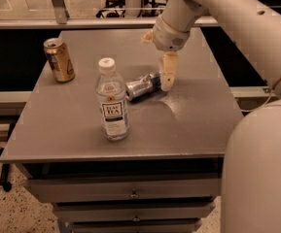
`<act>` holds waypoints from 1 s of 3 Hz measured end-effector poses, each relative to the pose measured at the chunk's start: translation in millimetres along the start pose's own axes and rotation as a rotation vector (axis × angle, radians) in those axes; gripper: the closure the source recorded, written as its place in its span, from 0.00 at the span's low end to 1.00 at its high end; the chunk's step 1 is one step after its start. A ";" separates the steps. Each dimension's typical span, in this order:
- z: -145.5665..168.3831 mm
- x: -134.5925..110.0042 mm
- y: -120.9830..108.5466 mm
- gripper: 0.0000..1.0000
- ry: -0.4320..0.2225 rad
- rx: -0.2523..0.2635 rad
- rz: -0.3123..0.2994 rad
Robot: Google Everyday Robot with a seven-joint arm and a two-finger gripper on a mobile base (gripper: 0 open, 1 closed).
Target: Knock redbull can over
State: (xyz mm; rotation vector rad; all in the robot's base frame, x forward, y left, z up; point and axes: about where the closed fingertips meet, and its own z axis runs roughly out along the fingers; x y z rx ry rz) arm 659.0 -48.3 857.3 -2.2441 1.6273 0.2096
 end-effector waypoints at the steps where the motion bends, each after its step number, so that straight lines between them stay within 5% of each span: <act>1: -26.5 32.3 5.8 0.00 -0.035 0.152 0.194; 2: -52.9 81.2 8.9 0.00 -0.116 0.325 0.390; 3: -84.1 150.8 6.3 0.00 -0.277 0.549 0.646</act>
Offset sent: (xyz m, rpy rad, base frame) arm 0.0439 -0.2055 0.0508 0.5556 -0.2607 -0.8085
